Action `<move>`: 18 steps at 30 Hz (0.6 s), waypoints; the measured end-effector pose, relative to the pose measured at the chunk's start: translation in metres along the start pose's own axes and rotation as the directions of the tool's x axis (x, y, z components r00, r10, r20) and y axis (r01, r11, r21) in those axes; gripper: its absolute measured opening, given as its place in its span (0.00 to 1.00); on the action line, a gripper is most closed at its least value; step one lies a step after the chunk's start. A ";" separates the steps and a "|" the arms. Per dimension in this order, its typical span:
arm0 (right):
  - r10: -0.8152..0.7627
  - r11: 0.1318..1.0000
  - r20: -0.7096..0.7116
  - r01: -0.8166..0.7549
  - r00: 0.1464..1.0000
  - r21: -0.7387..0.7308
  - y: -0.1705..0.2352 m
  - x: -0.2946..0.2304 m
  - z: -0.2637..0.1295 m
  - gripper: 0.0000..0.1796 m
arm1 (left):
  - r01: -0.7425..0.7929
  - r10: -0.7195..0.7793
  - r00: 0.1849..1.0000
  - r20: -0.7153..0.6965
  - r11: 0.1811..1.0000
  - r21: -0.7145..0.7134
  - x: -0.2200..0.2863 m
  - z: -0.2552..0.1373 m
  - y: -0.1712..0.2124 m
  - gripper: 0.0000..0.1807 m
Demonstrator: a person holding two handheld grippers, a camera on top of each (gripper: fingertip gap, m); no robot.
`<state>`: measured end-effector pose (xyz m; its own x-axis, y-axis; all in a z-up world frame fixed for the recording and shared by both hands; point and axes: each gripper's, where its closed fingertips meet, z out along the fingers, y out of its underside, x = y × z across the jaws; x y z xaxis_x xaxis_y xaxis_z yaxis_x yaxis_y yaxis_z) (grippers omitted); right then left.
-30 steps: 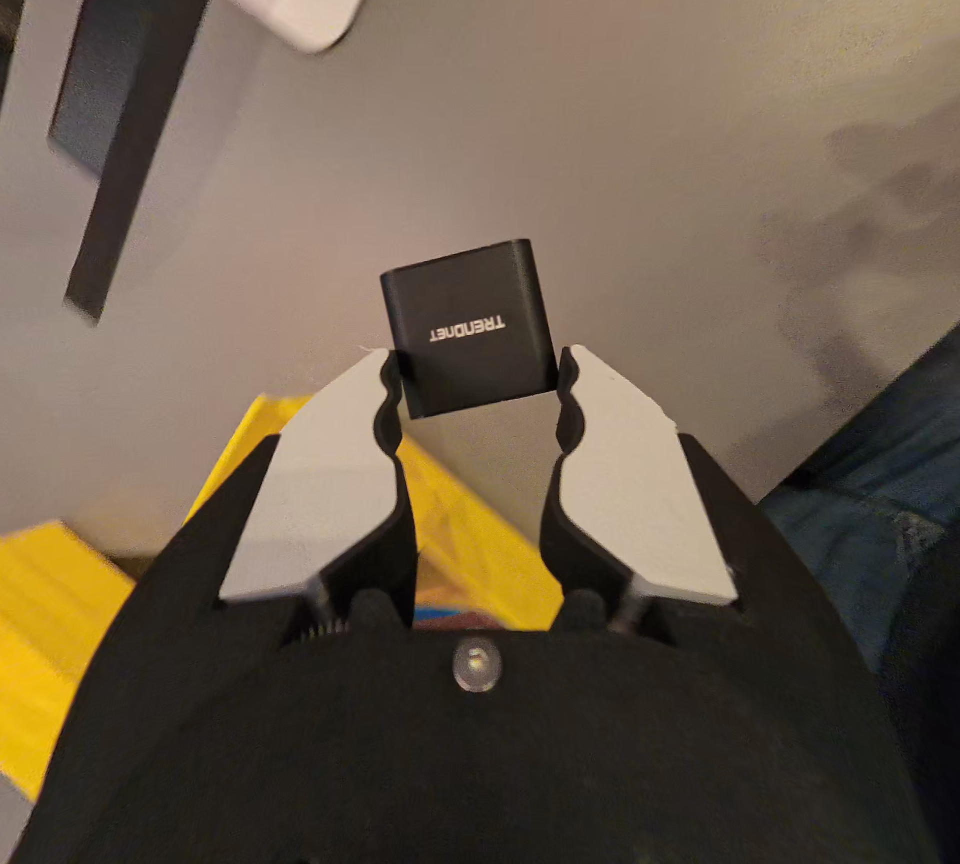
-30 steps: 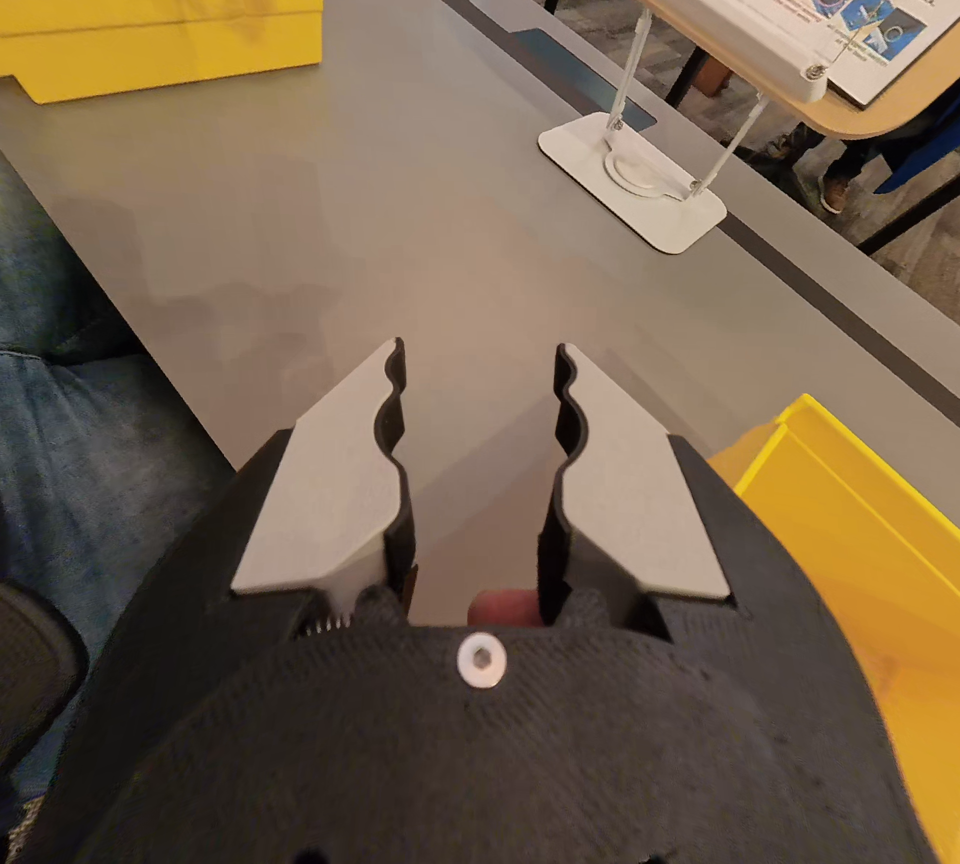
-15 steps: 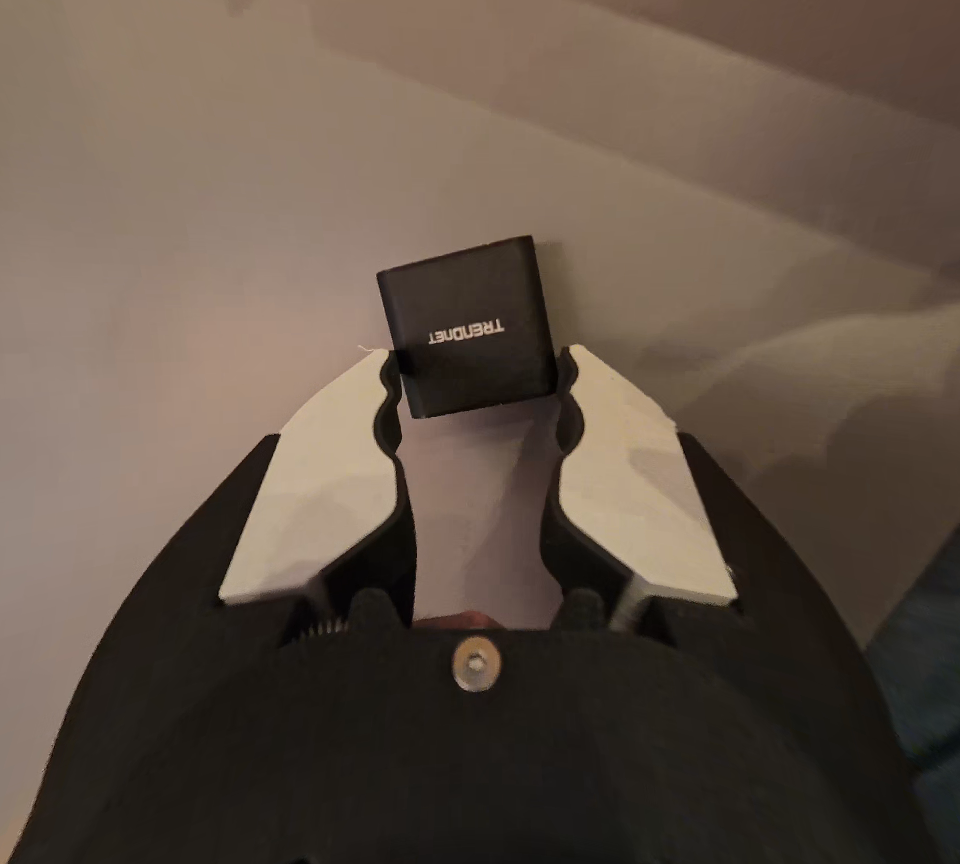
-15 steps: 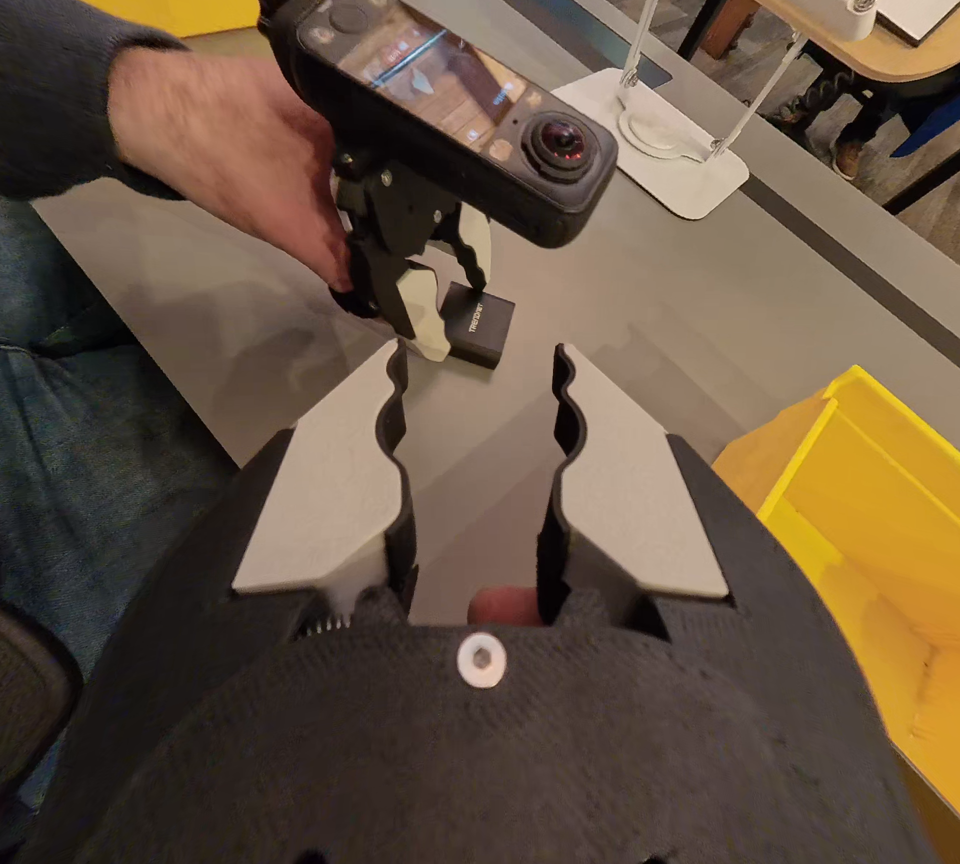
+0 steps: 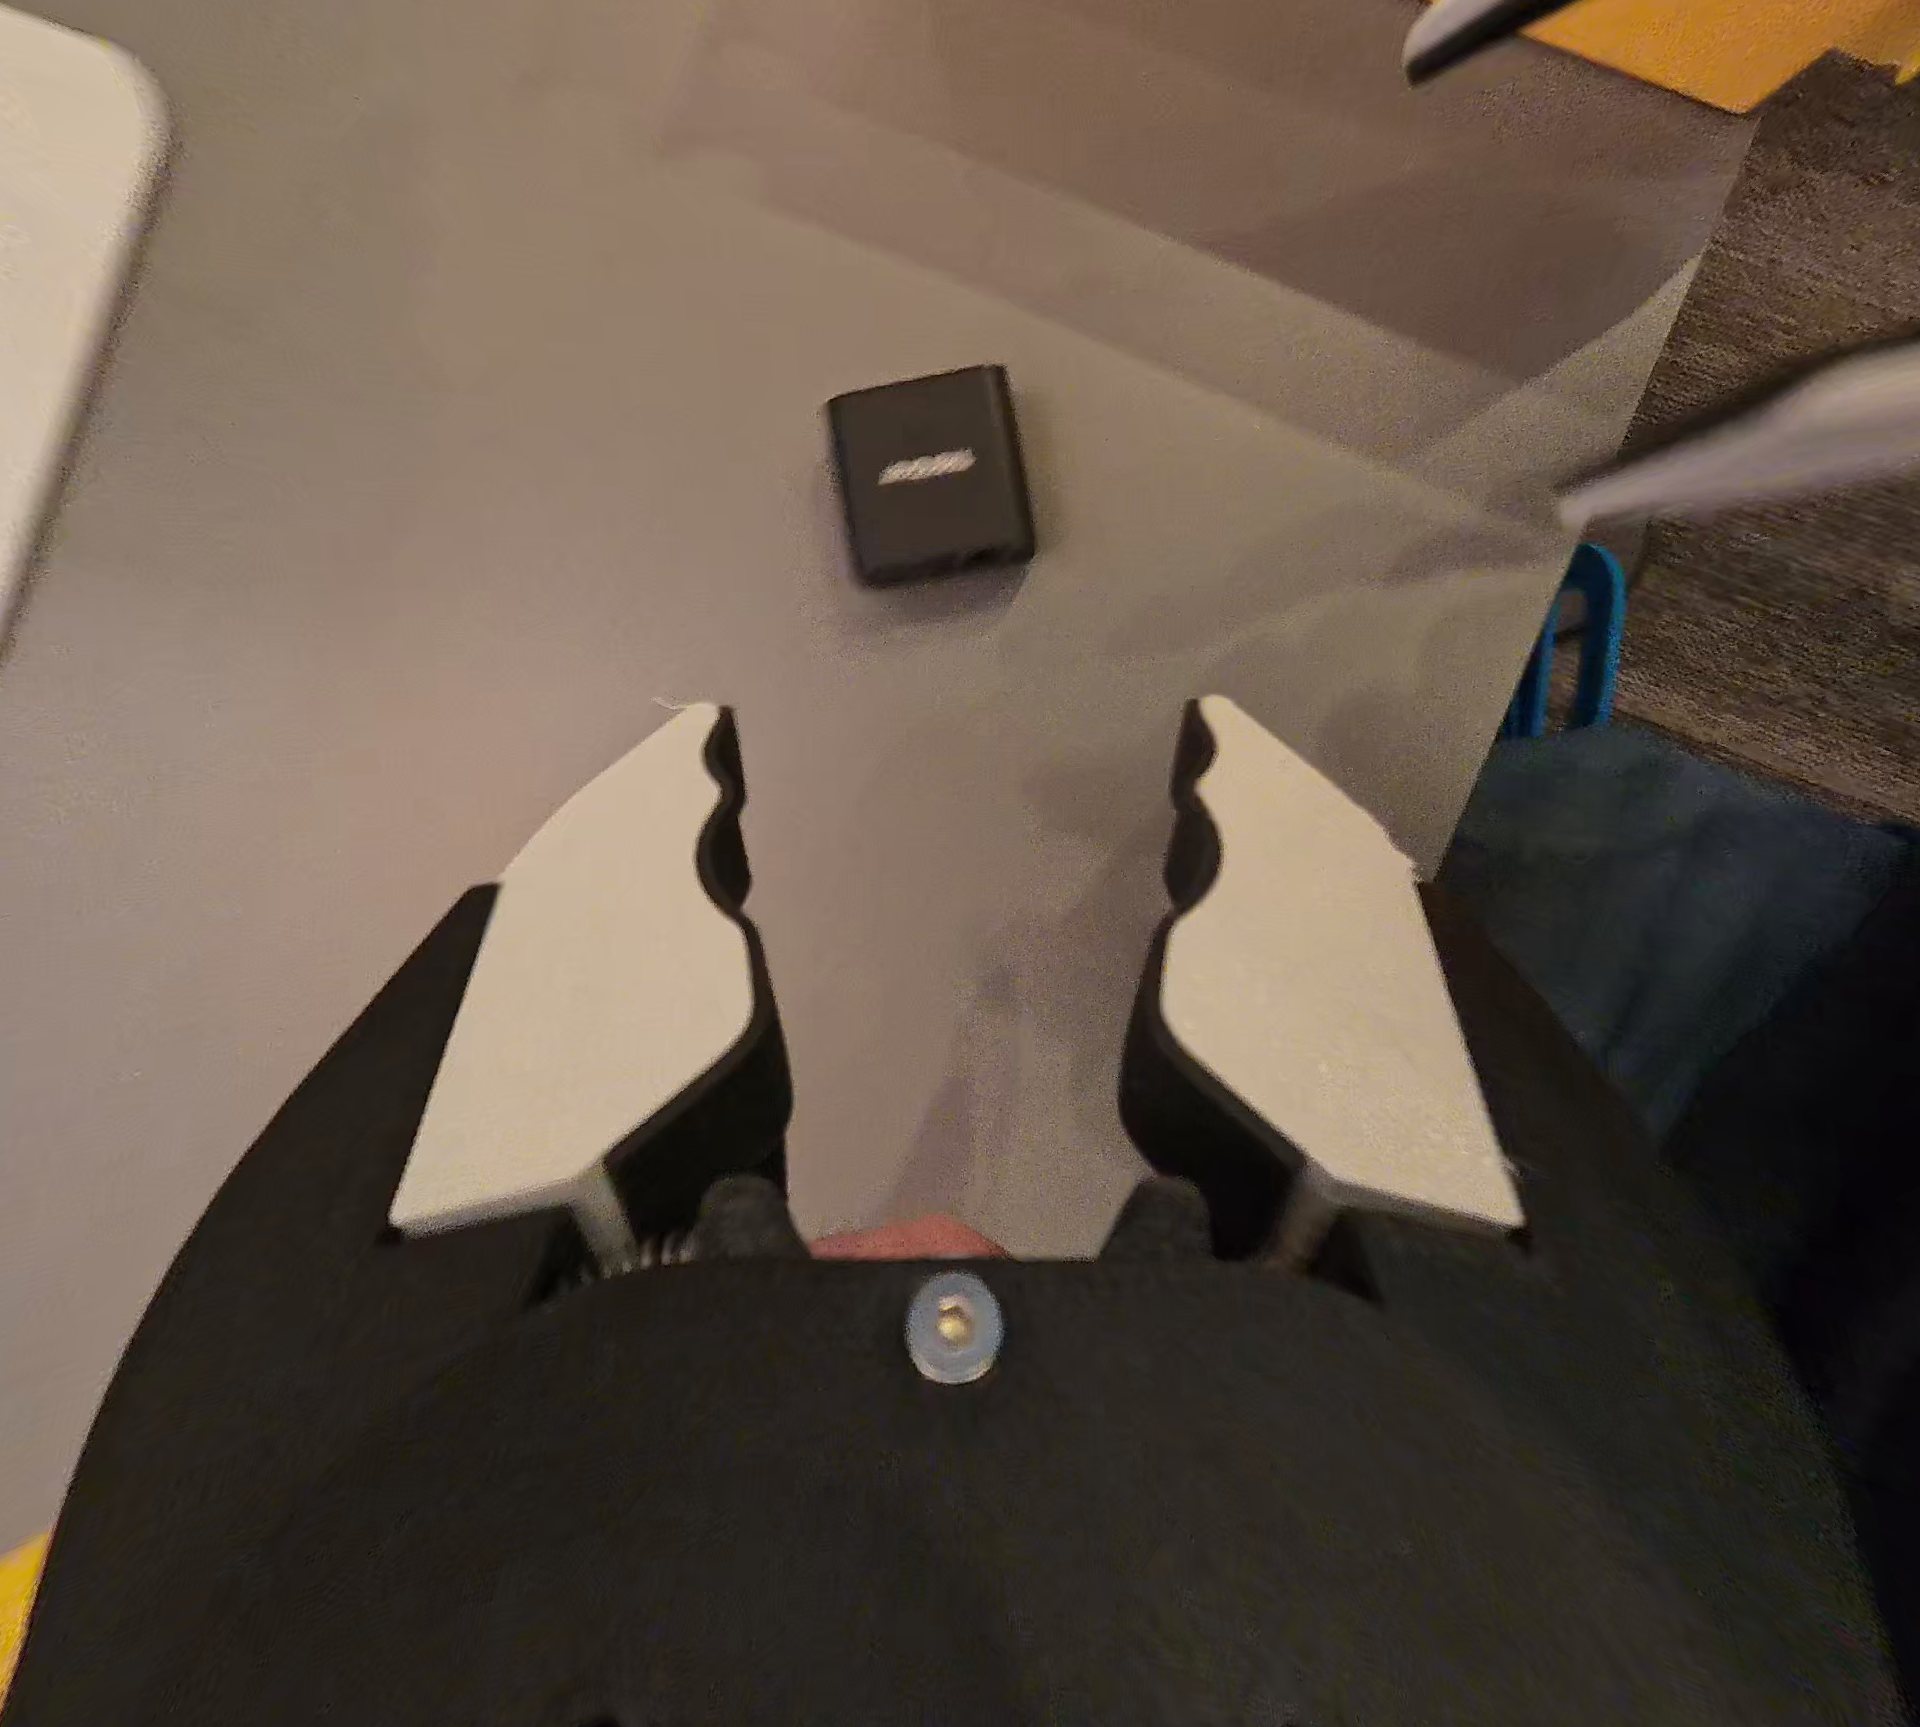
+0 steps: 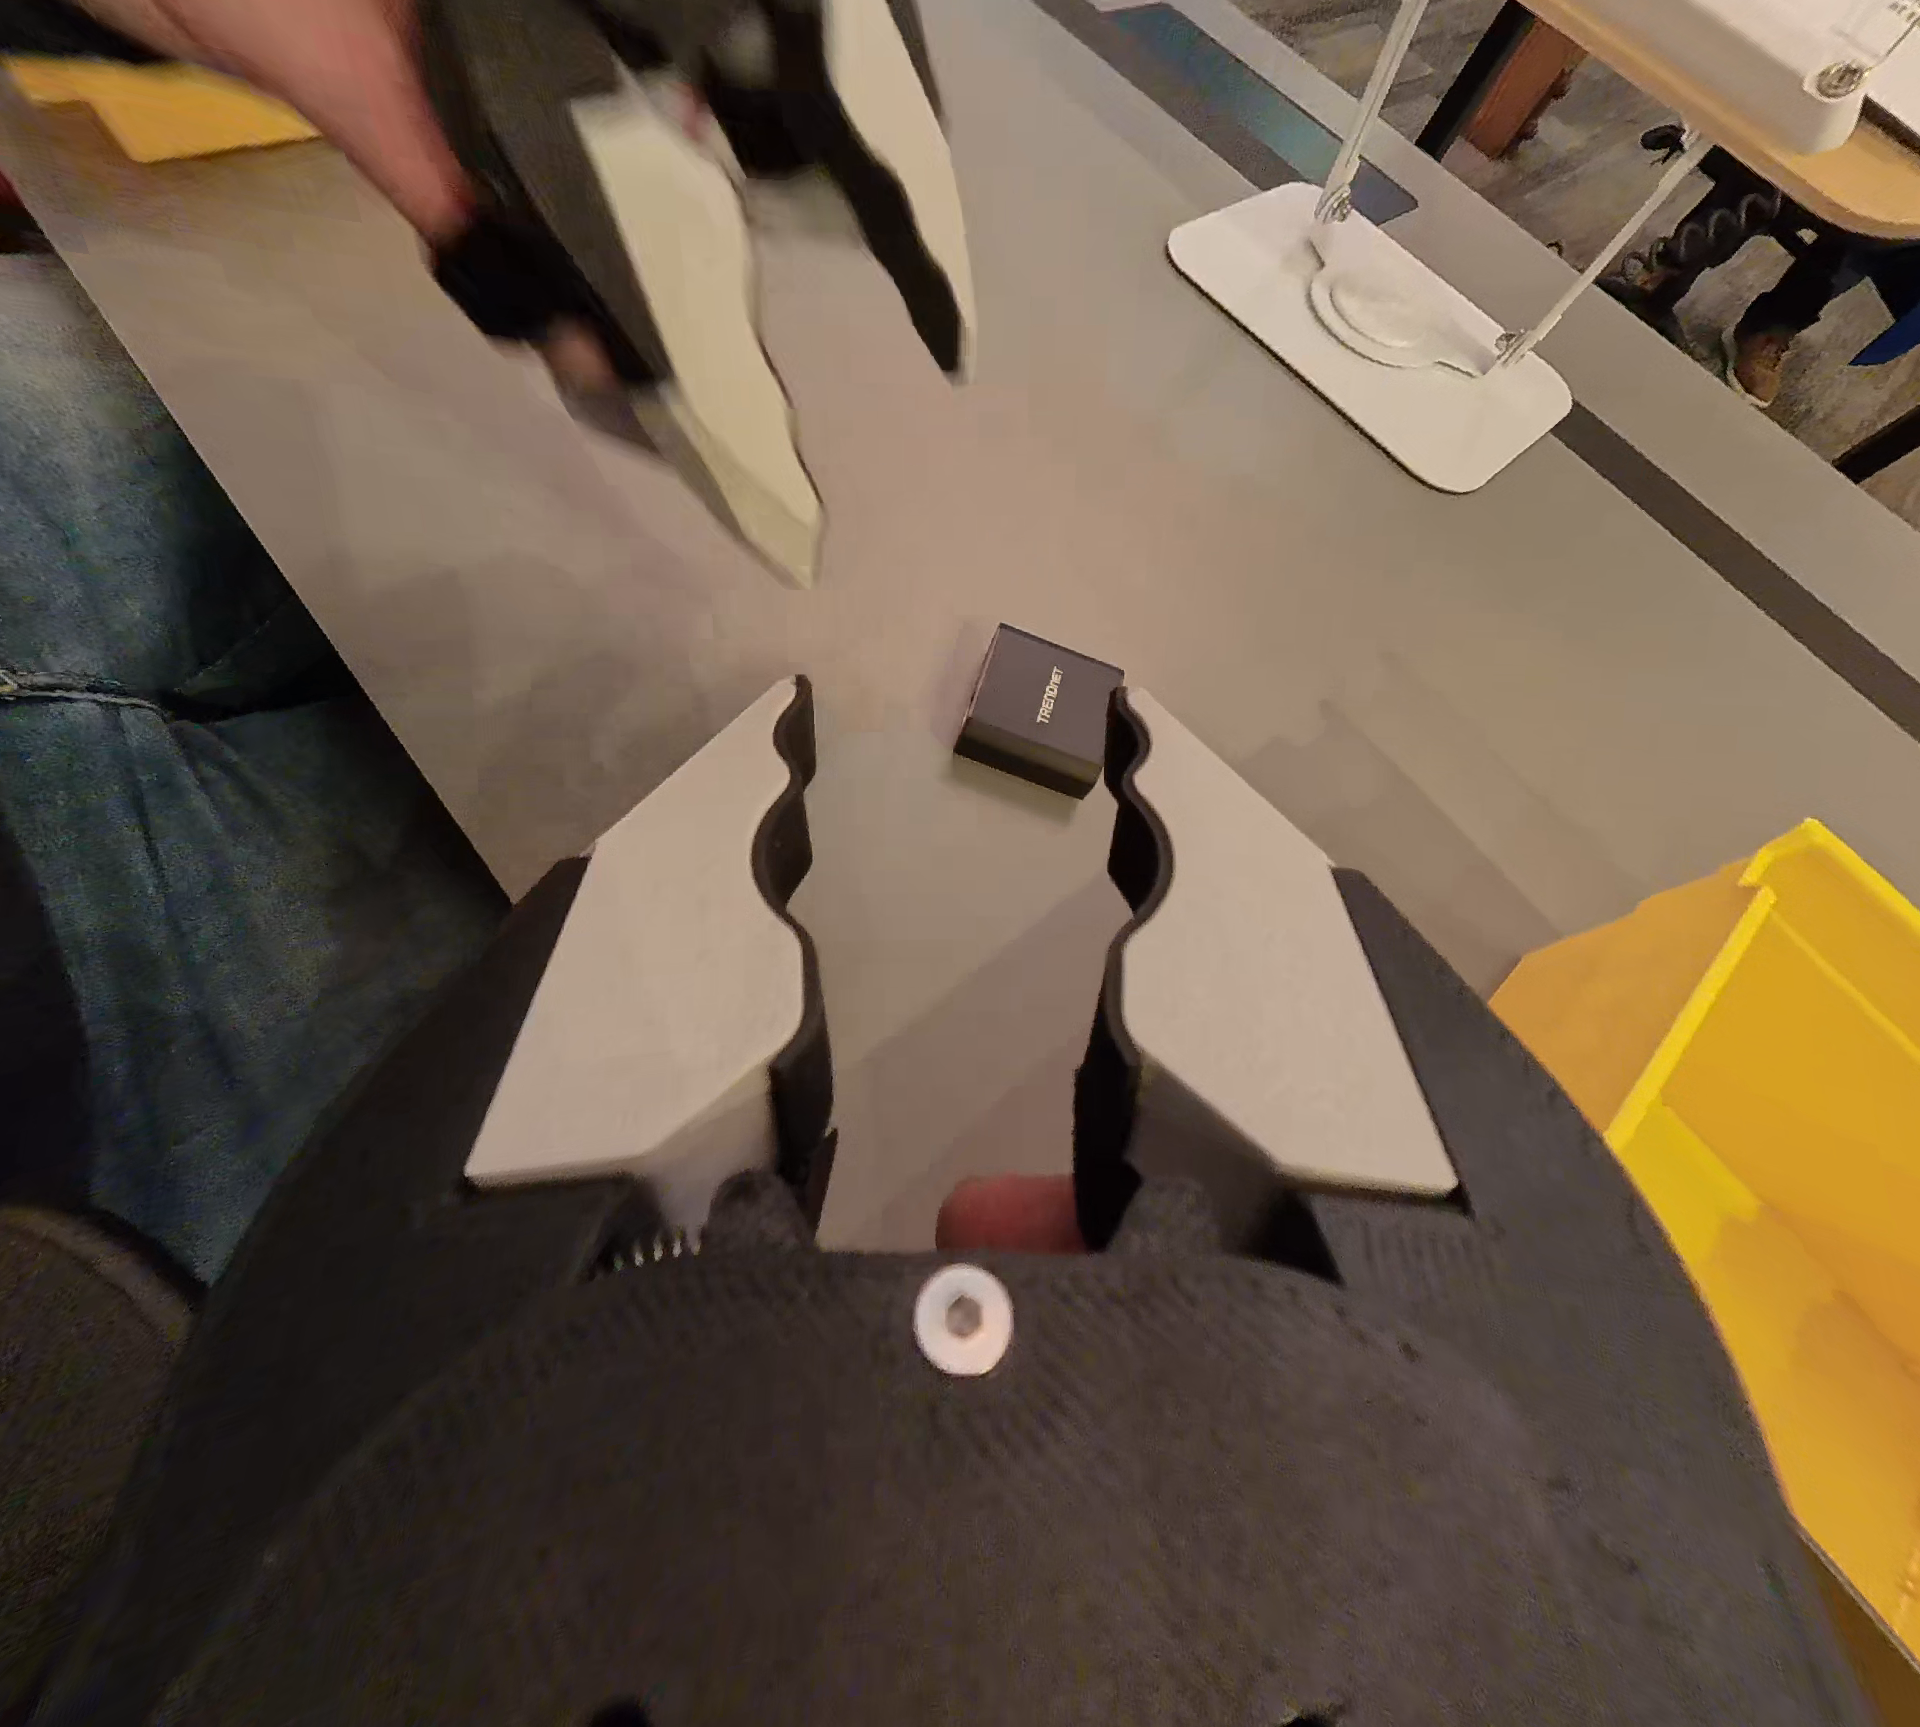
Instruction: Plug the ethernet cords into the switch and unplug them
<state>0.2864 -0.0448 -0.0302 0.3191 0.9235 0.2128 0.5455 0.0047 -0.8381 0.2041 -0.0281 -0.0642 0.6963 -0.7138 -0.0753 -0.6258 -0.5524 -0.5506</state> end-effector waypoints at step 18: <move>-0.046 0.999 0.113 0.046 0.993 0.002 -0.028 -0.036 0.026 0.30 | 0.262 -0.052 0.892 0.449 0.870 -0.419 -0.204 -0.205 0.377 0.17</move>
<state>0.2398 -0.0680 -0.0271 0.2039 0.9598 0.1931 0.5585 0.0479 -0.8281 -0.2463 -0.1794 -0.0859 0.8117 -0.4146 -0.4115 -0.5091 -0.8475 -0.1503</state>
